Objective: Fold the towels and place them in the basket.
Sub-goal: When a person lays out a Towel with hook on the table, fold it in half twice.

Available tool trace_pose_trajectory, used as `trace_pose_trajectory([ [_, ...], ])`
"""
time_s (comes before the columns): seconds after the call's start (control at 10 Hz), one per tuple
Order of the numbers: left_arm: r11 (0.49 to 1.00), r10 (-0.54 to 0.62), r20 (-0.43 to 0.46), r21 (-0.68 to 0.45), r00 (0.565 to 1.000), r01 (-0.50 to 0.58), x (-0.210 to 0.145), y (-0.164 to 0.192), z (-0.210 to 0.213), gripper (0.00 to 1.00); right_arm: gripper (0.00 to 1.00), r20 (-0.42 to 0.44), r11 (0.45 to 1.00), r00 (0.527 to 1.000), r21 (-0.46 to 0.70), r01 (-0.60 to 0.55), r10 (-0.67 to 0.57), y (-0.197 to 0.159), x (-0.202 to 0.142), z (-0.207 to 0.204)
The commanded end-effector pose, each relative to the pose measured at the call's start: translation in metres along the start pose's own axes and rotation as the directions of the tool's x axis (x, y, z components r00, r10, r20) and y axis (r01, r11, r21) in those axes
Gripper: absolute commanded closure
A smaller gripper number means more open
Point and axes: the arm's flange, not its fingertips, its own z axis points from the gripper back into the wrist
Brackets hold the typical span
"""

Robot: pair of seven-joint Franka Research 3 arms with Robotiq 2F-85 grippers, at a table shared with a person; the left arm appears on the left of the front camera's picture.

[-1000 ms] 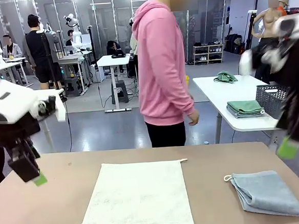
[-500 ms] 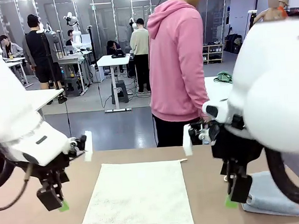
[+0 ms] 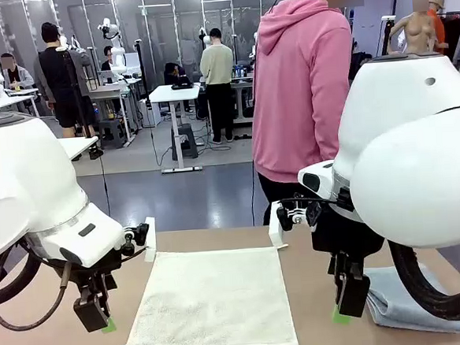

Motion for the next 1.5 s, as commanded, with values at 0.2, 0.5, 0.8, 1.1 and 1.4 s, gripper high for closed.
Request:
trace_pose_trajectory([
  [0.2, 0.999, -0.042, 0.016, -0.017, 0.999, 0.042, 0.001, 0.005, -0.007, 0.10, 0.00, -0.007, 0.999, 0.999, 0.037, -0.035, 0.035, -0.005, 0.006, -0.013],
  [0.5, 0.990, -0.119, 0.032, -0.075, 0.992, 0.121, 0.000, 0.001, -0.037, 0.10, 0.00, 0.021, 0.992, 0.993, 0.045, -0.117, 0.117, -0.006, 0.022, -0.053],
  [0.8, 0.986, -0.148, 0.063, -0.069, 0.987, 0.152, 0.000, -0.008, -0.059, 0.10, 0.00, 0.003, 0.989, 0.990, 0.044, -0.141, 0.141, -0.009, 0.037, -0.089],
  [1.1, 0.989, -0.133, 0.029, -0.061, 0.991, 0.134, -0.010, -0.011, -0.081, 0.10, 0.00, -0.002, 0.978, 0.978, 0.041, -0.206, 0.206, -0.014, 0.040, -0.117],
  [1.4, 0.980, -0.192, 0.063, -0.046, 0.979, 0.195, -0.017, -0.009, -0.107, 0.10, 0.00, -0.020, 0.971, 0.971, 0.052, -0.235, 0.237, -0.022, 0.047, -0.141],
])
